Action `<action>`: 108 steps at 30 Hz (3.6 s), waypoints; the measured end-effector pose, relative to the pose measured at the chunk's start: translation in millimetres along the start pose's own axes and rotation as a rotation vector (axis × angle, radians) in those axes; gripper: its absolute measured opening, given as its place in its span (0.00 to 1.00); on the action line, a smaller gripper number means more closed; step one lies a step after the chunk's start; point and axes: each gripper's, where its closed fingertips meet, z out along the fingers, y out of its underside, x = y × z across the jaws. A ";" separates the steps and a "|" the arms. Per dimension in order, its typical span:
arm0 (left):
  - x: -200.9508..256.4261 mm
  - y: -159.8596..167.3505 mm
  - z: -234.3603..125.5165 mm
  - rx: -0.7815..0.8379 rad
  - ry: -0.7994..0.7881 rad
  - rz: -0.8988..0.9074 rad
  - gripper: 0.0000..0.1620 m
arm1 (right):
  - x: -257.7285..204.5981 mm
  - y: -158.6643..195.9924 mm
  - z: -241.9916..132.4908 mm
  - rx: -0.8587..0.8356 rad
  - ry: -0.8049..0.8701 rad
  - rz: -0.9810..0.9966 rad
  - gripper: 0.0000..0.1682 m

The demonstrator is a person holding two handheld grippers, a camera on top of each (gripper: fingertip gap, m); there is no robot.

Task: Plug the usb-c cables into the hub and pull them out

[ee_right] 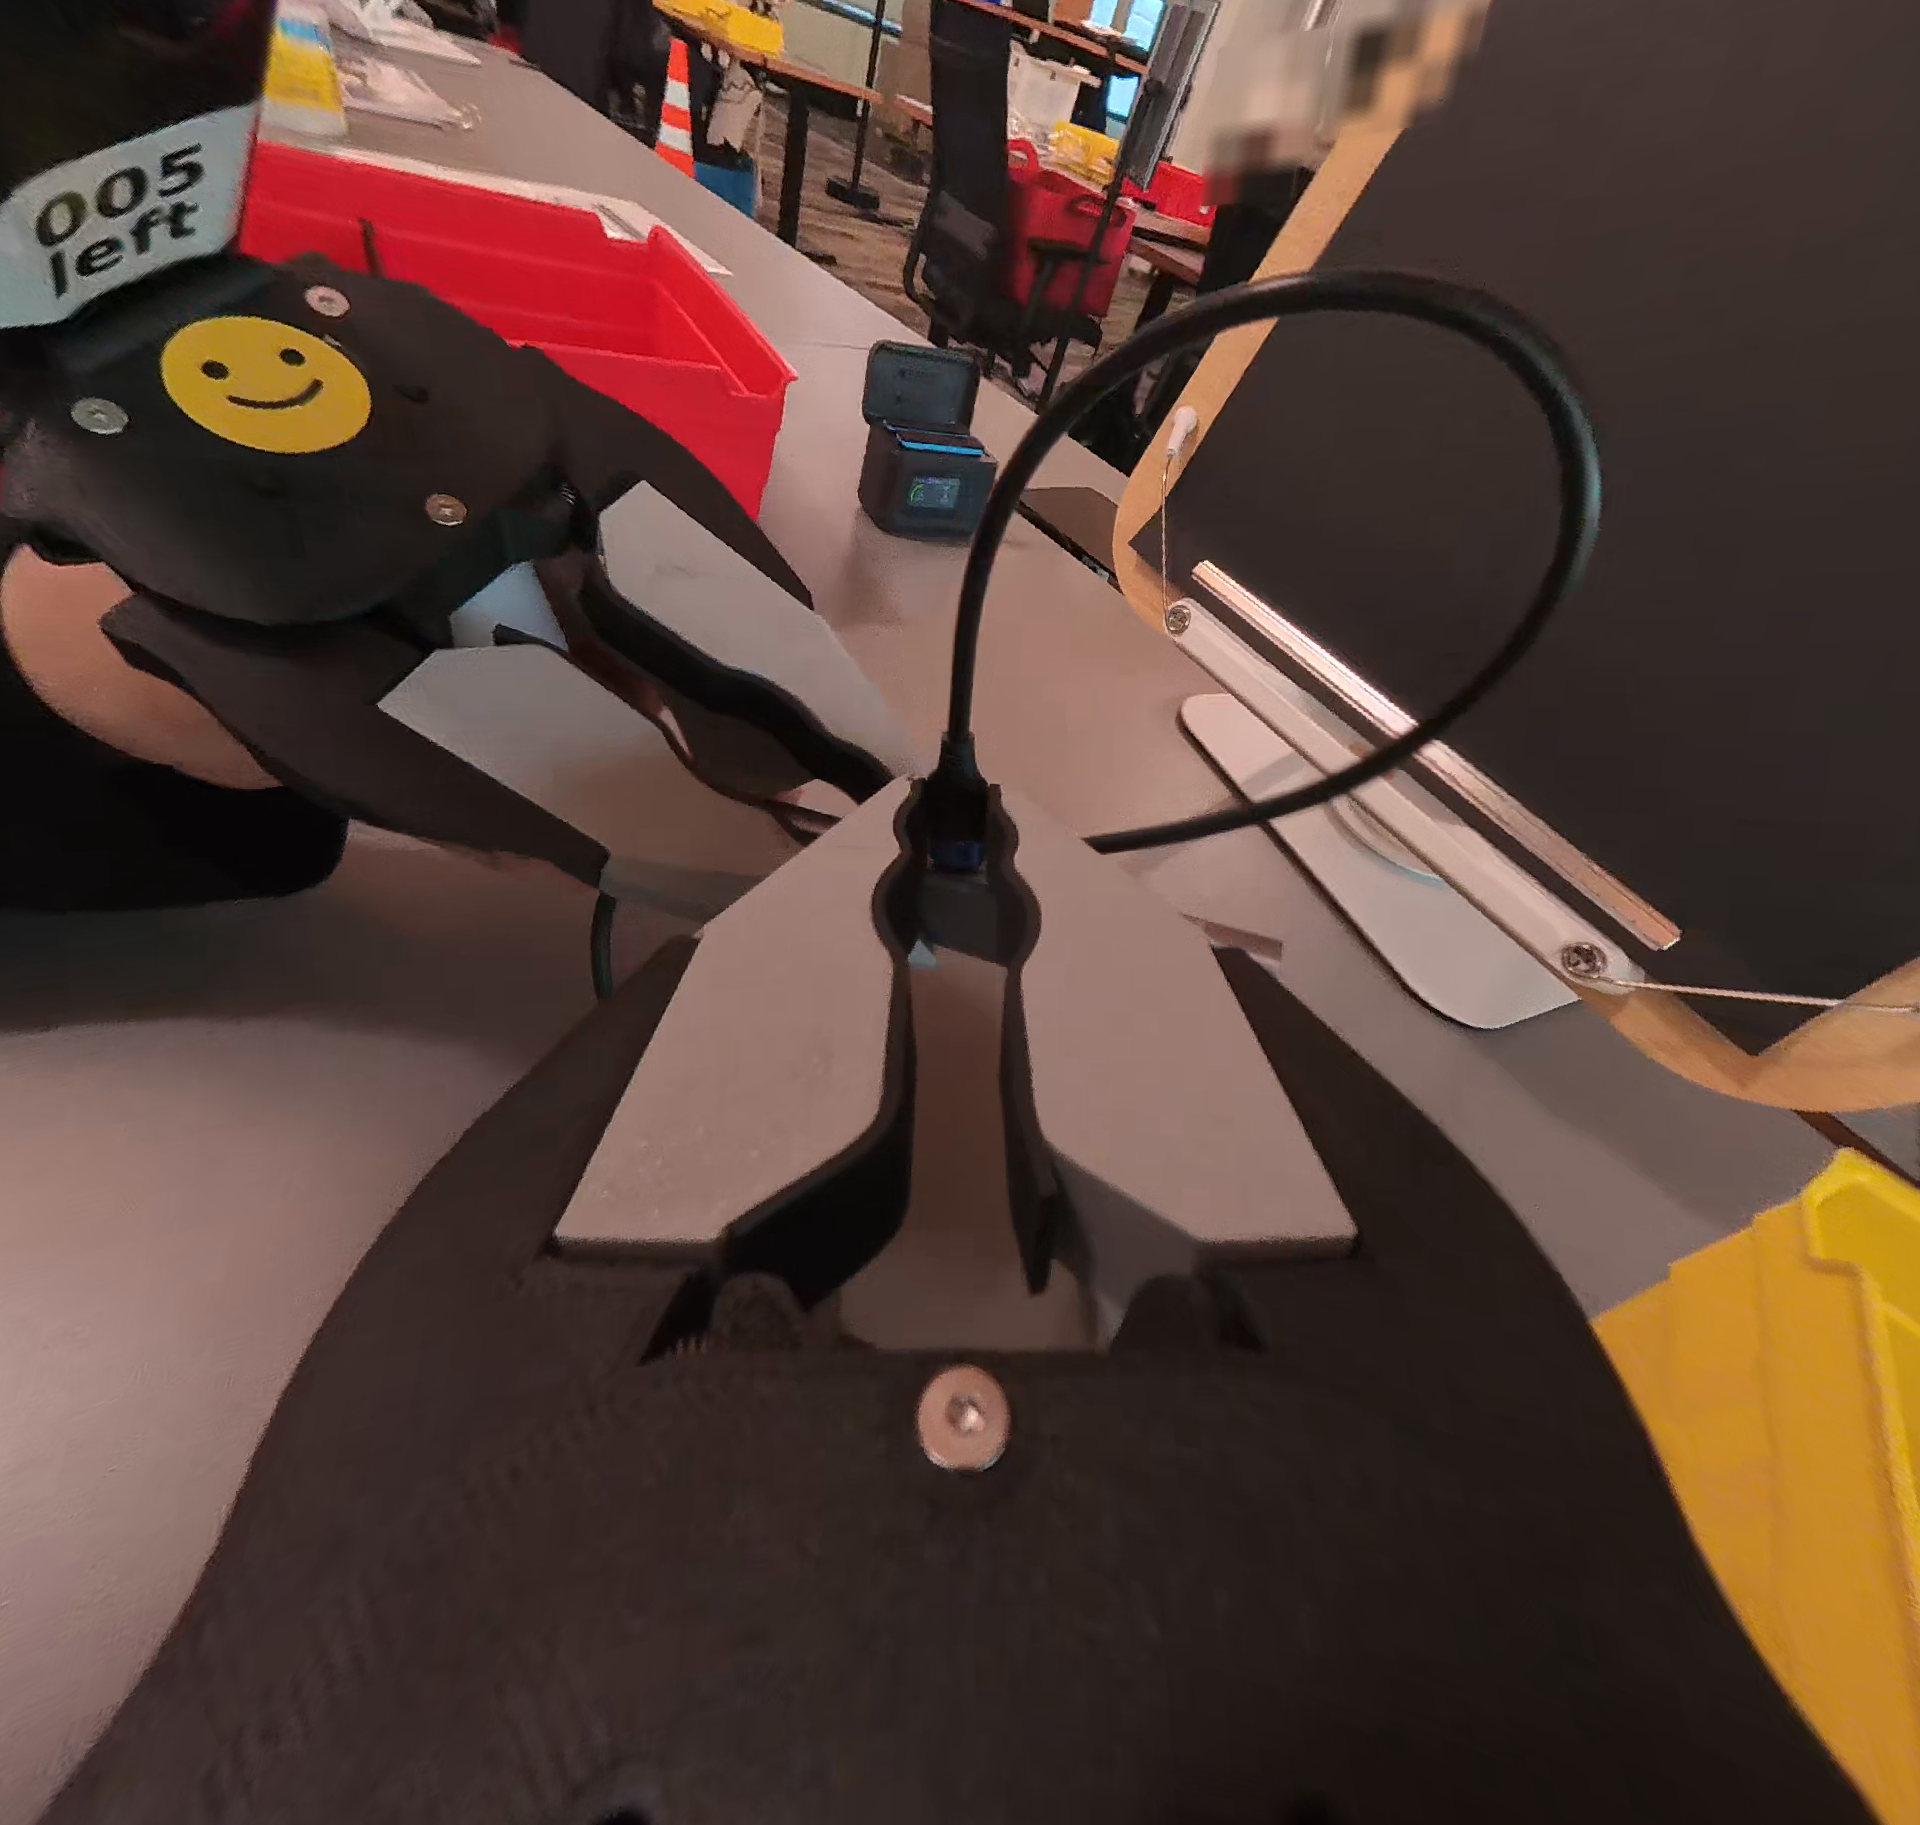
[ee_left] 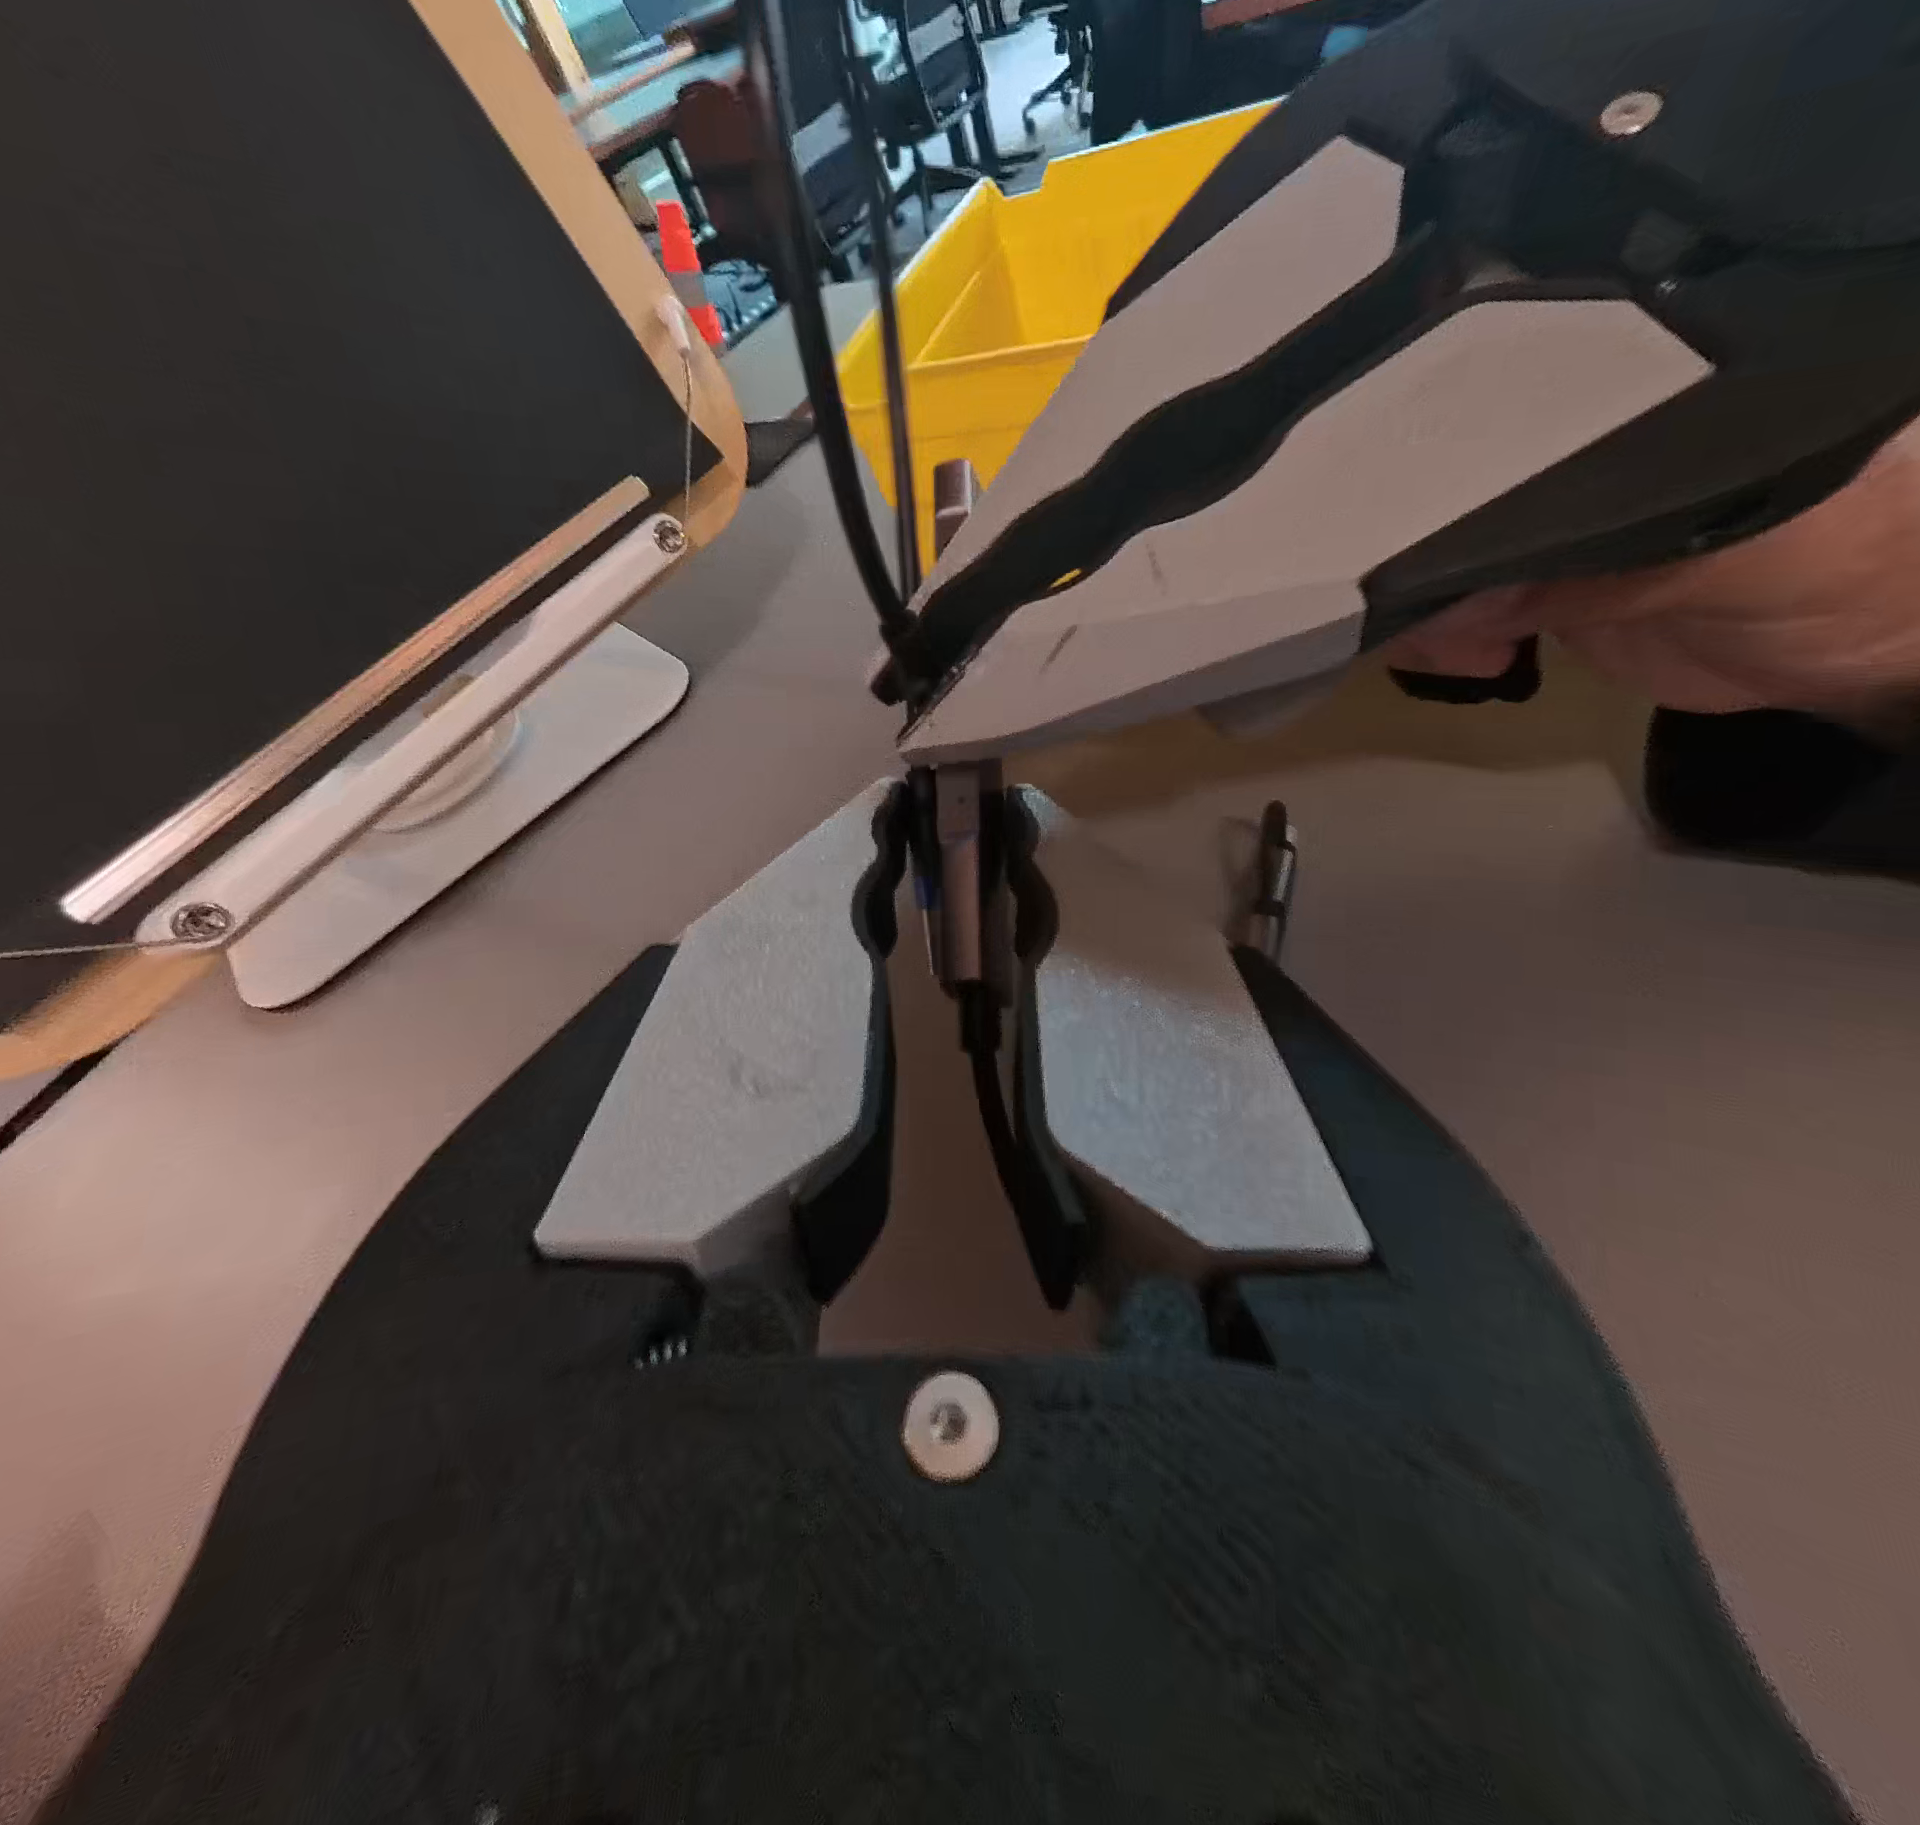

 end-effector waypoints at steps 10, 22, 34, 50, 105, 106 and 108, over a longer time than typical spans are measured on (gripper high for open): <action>-2.8 -18.9 -13.3 0.098 -0.063 0.028 0.06 | 15.1 11.9 -5.8 0.047 -0.007 0.249 0.04; 8.8 -8.9 -6.7 0.057 0.027 -0.004 0.05 | -4.6 -3.7 -7.1 0.160 -0.201 0.419 0.04; -1.8 7.4 2.4 -0.031 -0.089 0.165 0.05 | -1.2 13.5 3.5 0.037 -0.052 0.326 0.04; 4.8 -30.2 5.3 0.097 -0.124 0.080 0.05 | 14.7 -14.1 -24.3 0.233 0.014 0.364 0.04; -16.4 -12.8 -4.2 0.081 -0.240 0.124 0.04 | 13.2 -0.5 -12.0 0.198 0.044 0.236 0.06; -17.1 -13.3 -5.6 0.092 -0.224 0.095 0.04 | 15.4 -0.3 -13.3 0.198 0.052 0.236 0.08; -14.6 -15.8 -8.2 0.124 -0.160 0.033 0.04 | 21.0 2.1 -15.4 0.190 0.074 0.234 0.11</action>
